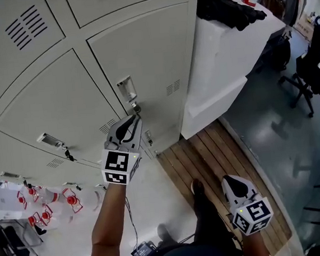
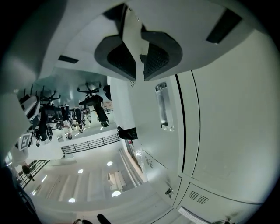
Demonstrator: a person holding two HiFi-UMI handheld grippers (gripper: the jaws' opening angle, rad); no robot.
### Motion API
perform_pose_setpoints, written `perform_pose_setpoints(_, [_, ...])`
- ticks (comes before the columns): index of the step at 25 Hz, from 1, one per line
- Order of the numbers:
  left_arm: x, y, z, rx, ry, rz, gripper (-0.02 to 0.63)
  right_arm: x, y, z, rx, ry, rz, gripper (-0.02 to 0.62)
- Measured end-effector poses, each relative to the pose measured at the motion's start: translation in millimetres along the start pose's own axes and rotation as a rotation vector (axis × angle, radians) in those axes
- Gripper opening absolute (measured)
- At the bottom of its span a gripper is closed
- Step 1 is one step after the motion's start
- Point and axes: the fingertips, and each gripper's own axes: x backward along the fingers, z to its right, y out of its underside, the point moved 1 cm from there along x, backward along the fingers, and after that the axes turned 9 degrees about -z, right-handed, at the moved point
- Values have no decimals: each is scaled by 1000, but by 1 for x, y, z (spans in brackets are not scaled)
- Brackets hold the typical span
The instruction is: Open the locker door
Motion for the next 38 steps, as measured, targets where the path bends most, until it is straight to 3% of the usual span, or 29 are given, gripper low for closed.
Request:
perform_pose_setpoints(6, [-23,8,-11,21,-34,-15,126,-19,5,4,-17,-4,-22,37])
perform_pose_setpoints(10, [-36,15,-24,17,-88,-22,138,-29,8,5,-23,-6,-36,37])
perform_pose_setpoints(21, [-60,23,-41,-1,-145,-32,141,-53,10,9,-42,-13,-60,37])
perform_pose_setpoints(29, [-52,25,-31,3,-142,-14,129,-56,7,5,-36,-18,-56,37])
perform_pose_setpoints(38, [-35,24,7,-33,-62,-27,126,-43,8,-7,-32,-28,-39,38])
